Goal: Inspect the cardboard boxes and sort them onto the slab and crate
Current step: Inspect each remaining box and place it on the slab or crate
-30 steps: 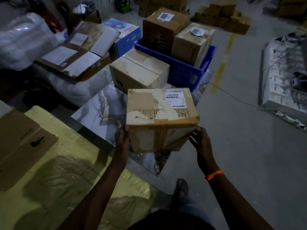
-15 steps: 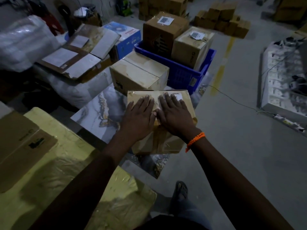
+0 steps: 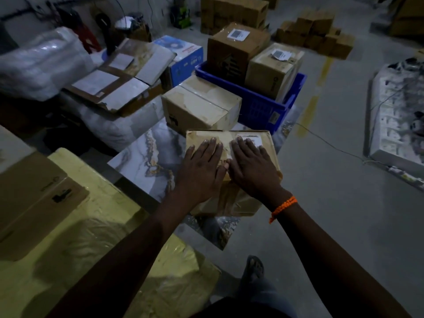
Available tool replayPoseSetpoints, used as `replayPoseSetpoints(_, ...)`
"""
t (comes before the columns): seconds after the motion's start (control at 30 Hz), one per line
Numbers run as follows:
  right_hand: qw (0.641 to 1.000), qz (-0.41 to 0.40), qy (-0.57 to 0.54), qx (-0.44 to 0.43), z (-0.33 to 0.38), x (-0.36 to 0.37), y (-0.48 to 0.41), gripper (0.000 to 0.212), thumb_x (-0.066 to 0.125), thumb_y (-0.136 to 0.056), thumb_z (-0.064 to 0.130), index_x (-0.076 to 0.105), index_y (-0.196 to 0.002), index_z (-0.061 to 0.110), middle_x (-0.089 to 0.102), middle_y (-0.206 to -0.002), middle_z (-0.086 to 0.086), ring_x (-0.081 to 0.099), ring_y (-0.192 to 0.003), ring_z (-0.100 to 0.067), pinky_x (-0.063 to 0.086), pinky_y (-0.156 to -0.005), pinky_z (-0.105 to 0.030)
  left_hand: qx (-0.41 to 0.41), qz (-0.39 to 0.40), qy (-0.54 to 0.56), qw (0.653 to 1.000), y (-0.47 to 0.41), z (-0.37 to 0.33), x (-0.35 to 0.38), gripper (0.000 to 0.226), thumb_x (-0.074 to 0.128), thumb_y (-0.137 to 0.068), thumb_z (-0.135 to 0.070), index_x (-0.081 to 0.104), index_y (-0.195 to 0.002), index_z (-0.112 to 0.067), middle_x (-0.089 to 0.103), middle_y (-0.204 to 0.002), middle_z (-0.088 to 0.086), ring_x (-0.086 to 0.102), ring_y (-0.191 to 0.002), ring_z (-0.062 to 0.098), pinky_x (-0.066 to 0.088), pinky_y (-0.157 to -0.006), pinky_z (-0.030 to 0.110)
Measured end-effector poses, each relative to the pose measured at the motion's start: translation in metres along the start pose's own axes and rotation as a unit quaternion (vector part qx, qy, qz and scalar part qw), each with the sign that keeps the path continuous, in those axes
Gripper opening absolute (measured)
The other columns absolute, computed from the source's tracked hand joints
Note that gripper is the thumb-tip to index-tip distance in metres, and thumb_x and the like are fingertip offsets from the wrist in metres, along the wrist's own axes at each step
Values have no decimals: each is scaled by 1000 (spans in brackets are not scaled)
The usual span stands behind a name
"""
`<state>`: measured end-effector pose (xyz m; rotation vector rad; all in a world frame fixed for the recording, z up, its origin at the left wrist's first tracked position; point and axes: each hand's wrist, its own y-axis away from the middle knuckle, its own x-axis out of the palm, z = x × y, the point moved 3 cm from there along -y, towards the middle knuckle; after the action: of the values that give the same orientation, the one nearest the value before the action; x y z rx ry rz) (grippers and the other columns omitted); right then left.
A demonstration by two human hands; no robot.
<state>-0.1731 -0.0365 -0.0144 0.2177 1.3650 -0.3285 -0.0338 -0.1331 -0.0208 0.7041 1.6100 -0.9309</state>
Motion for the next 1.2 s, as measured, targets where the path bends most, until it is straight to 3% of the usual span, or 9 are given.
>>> replayPoseSetpoints(0.2, 995, -97, -23, 18, -18, -1, 43, 65, 24, -106, 56, 41, -157, 21, 37, -164, -4, 27, -155, -22, 17, -126, -50, 55, -12, -9, 998, 17, 0, -2, 76, 28, -100, -68, 32, -157, -18, 29, -164, 10, 28, -151, 28, 23, -121, 51)
replayPoseSetpoints(0.4, 981, -155, -79, -84, -42, 9, 84, 57, 40, -106, 56, 43, -154, 26, 36, -162, 2, 23, -156, -15, 13, -128, -40, 157, -36, -24, 987, 48, -1, 4, 70, 34, -103, -61, 34, -156, -17, 28, -165, 8, 29, -151, 27, 27, -120, 49)
replayPoseSetpoints(0.57, 972, -141, -176, -66, -52, 8, 78, 62, 50, -100, 62, 46, -152, 28, 34, -163, 4, 20, -157, -12, 16, -127, -34, 155, -37, -30, 987, 36, -3, 11, 66, 35, -104, -57, 35, -156, -16, 31, -163, 7, 32, -149, 27, 30, -119, 47)
replayPoseSetpoints(0.67, 945, -177, -273, 0, -59, 16, 80, 64, 57, -98, 54, 46, -154, 24, 29, -168, 0, 23, -156, -12, 29, -122, -27, 127, -45, -7, 991, 26, 0, 8, 68, 38, -101, -62, 40, -154, -18, 35, -162, 5, 34, -148, 24, 31, -117, 47)
replayPoseSetpoints(0.77, 866, -168, -446, 151, -56, 33, 95, 71, 62, -93, 61, 37, -154, 35, 47, -156, 10, 45, -138, 2, 46, -107, -17, 96, -66, 15, 993, 20, -1, 5, 74, 47, -95, -69, 47, -150, -20, 42, -158, 2, 39, -146, 22, 34, -116, 47)
replayPoseSetpoints(0.87, 830, -160, -506, 170, -48, 51, 104, 57, 64, -94, 57, 49, -146, 40, 60, -134, 26, 57, -121, 12, 54, -102, -26, 74, -91, 52, 992, 14, -7, 3, 75, 53, -90, -71, 57, -143, -19, 52, -151, 2, 47, -140, 23, 38, -113, 48)
replayPoseSetpoints(0.93, 817, -168, -521, 180, -47, 47, 99, 57, 63, -90, 68, 52, -141, 46, 62, -131, 25, 59, -118, 11, 54, -98, -27, 70, -97, 67, 991, 10, -13, 2, 73, 52, -89, -71, 60, -140, -19, 56, -147, 2, 50, -137, 24, 40, -111, 49)
replayPoseSetpoints(1.07, 838, -173, -482, 190, -52, 22, 83, 63, 59, -90, 72, 55, -142, 37, 65, -123, 22, 61, -110, 14, 55, -92, -18, 73, -149, 103, 981, 5, -21, 2, 58, 56, -93, -62, 67, -132, -21, 64, -137, 2, 58, -130, 23, 47, -104, 49)
replayPoseSetpoints(1.2, 879, -148, -445, 88, -17, 0, 67, 61, 63, -93, 63, 56, -144, 31, 64, -132, 21, 58, -119, 12, 52, -101, -23, 97, -196, 107, 970, 7, -33, -7, 47, 53, -99, -48, 61, -138, -24, 58, -145, 2, 52, -137, 25, 43, -110, 47)
